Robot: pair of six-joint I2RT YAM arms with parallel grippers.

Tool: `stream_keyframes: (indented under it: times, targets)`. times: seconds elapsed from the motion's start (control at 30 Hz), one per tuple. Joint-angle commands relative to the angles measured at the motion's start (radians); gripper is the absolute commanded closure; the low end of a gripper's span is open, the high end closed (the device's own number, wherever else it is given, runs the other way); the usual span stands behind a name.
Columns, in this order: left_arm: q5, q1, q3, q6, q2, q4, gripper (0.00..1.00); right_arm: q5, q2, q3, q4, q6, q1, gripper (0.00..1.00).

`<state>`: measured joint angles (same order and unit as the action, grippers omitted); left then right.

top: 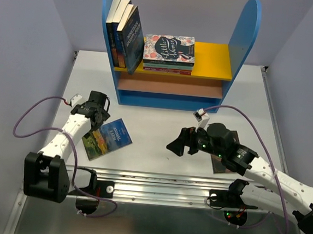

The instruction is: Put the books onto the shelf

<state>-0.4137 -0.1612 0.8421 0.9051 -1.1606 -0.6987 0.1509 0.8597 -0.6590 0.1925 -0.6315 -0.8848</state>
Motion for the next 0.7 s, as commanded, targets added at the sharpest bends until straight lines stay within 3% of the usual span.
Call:
stream_keyframes:
  times: [0.0,0.2,0.3,0.47,0.67]
  targets:
    - [-0.089,0.015,-0.07,0.233,-0.079,0.056,0.01,0.038,0.013,-0.021,-0.068,0.013,-0.002,0.0]
    - [-0.221,0.089,-0.057,0.417,-0.191,0.01,0.01,0.026,-0.028,-0.013,-0.035,0.013,-0.002,0.0]
    - [-0.194,0.136,-0.13,0.382,-0.133,0.082,0.01,0.018,-0.051,0.012,-0.027,0.001,-0.002,0.0]
    - [-0.047,0.201,-0.285,0.299,-0.044,0.353,0.01,0.015,-0.05,0.019,-0.005,0.009,-0.002,0.0]
    - [0.041,0.181,-0.295,0.267,-0.196,0.45,0.01,0.012,-0.016,-0.013,0.008,0.033,-0.002,0.0]
